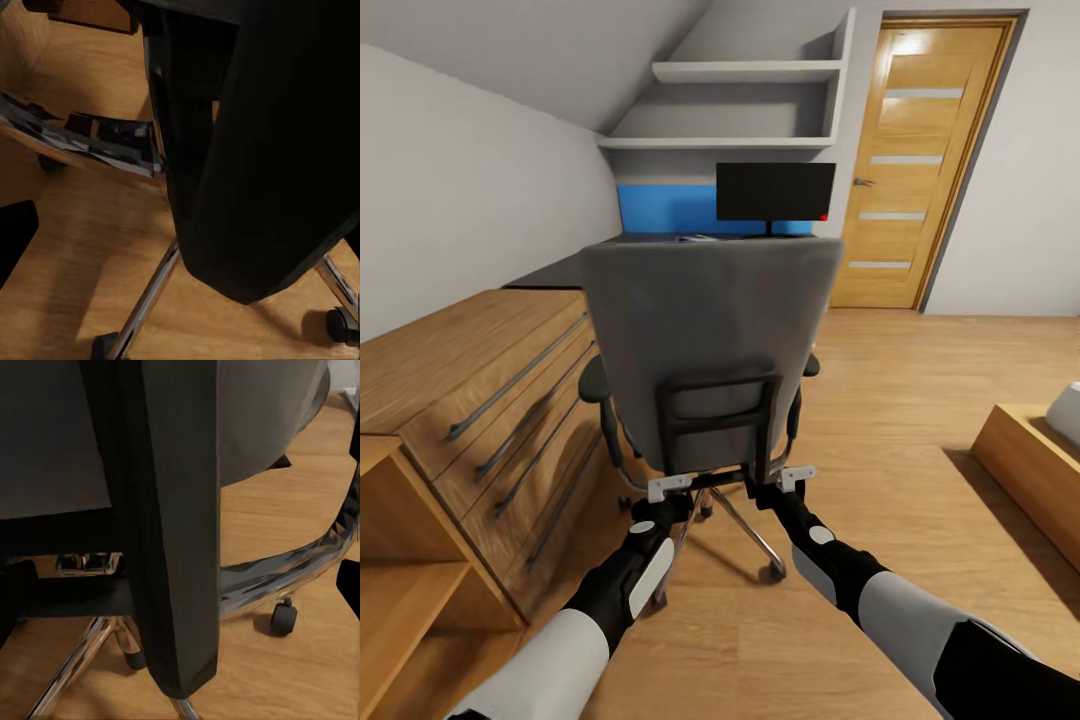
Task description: In the bedroom, organize the workspace by keeping the computer under the desk, ensuring the monitor is on the desk, placing the keyboard on the desk next to the monitor, placing the mouse on the desk next to the keyboard, moving the folder from the swivel chair onto the desk next to the mouse, stacking the notebook on top of the folder with the pen on top of the notebook, and positioning the swivel chair next to the desk.
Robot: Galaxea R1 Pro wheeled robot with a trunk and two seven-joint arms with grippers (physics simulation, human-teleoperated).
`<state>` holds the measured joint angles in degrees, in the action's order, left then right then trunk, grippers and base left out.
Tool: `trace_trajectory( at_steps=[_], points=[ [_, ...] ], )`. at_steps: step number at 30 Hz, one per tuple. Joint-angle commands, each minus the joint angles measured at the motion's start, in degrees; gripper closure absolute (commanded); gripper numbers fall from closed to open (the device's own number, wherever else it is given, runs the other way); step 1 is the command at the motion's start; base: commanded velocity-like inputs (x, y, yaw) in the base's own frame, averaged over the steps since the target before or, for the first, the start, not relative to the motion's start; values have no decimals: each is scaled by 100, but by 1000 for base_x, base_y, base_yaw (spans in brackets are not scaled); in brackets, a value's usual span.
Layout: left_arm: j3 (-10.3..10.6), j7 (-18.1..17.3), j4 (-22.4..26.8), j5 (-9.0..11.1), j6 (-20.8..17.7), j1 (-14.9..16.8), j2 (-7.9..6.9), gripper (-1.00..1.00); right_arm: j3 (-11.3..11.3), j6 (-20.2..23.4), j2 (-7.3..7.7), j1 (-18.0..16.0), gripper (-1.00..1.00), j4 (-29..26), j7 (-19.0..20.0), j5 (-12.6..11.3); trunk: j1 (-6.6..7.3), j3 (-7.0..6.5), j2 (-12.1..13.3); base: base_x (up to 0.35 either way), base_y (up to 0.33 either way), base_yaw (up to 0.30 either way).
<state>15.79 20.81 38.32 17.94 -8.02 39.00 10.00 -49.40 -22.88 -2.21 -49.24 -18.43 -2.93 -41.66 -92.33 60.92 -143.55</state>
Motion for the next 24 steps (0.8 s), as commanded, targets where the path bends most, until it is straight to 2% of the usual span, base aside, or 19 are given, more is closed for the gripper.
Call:
trace_trajectory(
  at_steps=[1, 12, 18, 24],
  points=[
    [12, 38, 9, 25, -25, 2, 0, -100, -50, -23, 1, -6, -100, 3, -30, -35, 1, 2, -2, 22, 0, -93],
    [14, 38, 34, 26, -25, 2, 0, -100, -44, -24, 1, -6, -100, 6, -38, -37, 1, -51, -2, 123, 0, -160],
    [12, 38, 34, 25, -25, 2, 0, -100, -44, -23, 1, -6, -100, 6, -41, -44, 1, -56, -2, 30, 0, -80],
    [12, 41, 34, 26, -23, 2, 0, -100, -48, -24, 1, -6, -100, 6, -41, -44, 1, -56, -2, 185, 0, -36]
  ],
)
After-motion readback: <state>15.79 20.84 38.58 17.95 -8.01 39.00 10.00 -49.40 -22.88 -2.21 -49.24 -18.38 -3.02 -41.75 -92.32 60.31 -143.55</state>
